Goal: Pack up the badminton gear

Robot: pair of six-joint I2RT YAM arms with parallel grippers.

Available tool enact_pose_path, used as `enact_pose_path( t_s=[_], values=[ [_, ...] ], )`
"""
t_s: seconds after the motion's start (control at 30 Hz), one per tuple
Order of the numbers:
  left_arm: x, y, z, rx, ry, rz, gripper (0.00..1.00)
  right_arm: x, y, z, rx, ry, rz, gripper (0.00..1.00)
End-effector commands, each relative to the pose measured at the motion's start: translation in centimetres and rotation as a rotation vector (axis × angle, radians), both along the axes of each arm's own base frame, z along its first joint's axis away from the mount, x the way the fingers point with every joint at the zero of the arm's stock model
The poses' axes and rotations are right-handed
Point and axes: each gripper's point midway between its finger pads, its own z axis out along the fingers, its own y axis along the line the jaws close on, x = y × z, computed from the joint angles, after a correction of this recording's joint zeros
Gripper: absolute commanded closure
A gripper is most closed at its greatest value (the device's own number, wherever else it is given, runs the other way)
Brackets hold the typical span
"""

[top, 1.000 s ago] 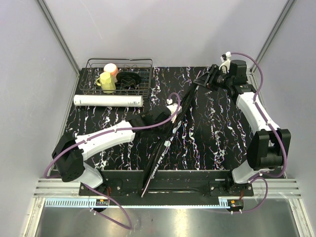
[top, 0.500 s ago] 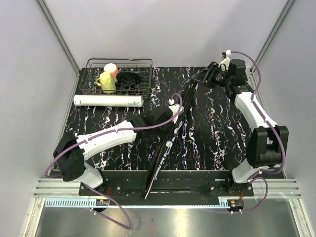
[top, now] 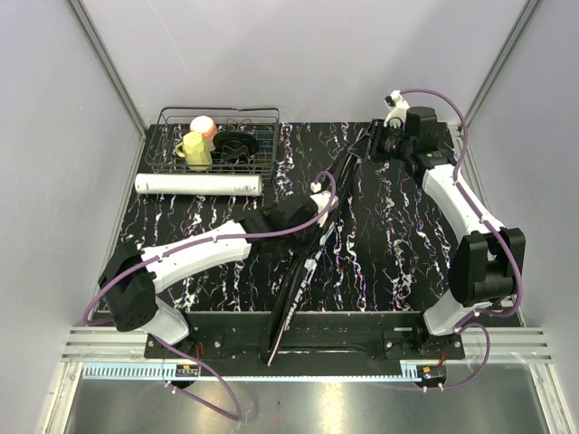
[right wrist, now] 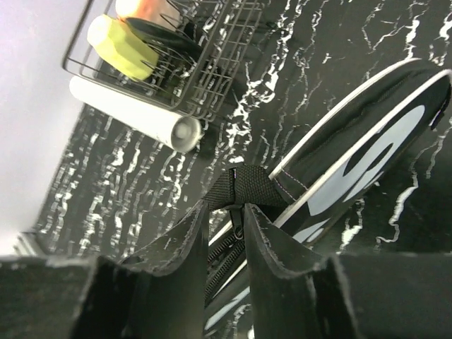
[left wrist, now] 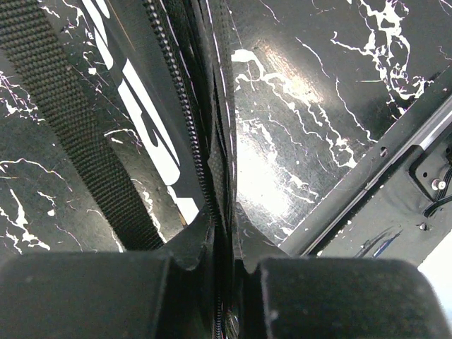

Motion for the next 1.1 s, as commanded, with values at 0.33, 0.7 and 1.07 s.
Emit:
enact_pose_path(
  t_s=[0.33,0.7,1.07],
  values=[
    [0.0,-2.0,3.5,-0.087,-0.053,-0.066,1.00,-0.3,-0.7,-1.5,-0.381,-0.164,0.121,0.62],
    [-0.1,-2.0,3.7,-0.093,-0.056,-0.068,1.00,0.2,-1.0,-2.5,-0.705,-0.185,0.008,0.62],
    [-0.1,-1.8,3.8,-0.094,-0.059,-0.068,1.00,0.4,-0.5,-4.2,-0.843,-0.150,0.000,0.77]
  ],
)
